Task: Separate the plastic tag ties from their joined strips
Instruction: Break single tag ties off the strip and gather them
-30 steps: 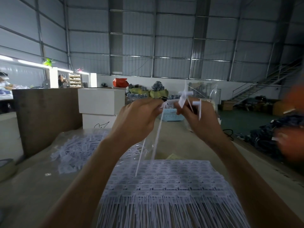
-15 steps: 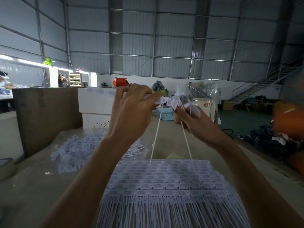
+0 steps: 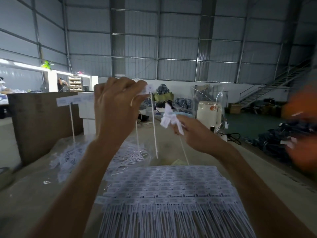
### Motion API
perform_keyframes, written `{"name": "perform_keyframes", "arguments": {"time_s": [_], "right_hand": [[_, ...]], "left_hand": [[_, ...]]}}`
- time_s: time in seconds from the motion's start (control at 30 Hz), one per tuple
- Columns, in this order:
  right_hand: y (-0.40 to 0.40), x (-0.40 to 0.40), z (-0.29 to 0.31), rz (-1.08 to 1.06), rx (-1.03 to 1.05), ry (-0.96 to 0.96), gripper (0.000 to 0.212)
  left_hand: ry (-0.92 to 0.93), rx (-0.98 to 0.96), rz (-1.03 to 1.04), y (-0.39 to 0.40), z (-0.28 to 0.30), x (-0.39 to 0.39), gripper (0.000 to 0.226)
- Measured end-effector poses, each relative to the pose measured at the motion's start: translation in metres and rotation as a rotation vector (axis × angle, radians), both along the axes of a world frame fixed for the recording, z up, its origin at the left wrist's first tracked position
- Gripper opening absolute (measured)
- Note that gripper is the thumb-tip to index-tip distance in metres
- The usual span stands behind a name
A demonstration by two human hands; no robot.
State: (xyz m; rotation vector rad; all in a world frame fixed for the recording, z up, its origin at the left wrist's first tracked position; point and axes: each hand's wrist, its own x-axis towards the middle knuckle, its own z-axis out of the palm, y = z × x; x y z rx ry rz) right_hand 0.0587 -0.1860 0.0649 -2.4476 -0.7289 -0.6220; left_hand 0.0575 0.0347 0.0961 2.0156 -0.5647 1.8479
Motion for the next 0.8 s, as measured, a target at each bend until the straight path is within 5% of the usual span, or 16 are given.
{"name": "perform_keyframes", "arguments": {"time_s": [0.3,0.6,0.8], "right_hand": [[0.007,-0.020,0.012,0.222,0.564,-0.135,0.036],[0.011,-0.022,0.014,0.288,0.729,-0.003,0.033],[0.013,-0.022,0.011,0.100,0.692,-0.057,0.018]], "left_hand": [[0.161,0.354,-0.235,-0.021,-0.009,-0.002,0.033],[0.166,0.348,-0.197,-0.022,-0.011,-0.004,0.031],[0.182,0.333,-0.169,-0.021,-0.009,-0.007,0.044]]}}
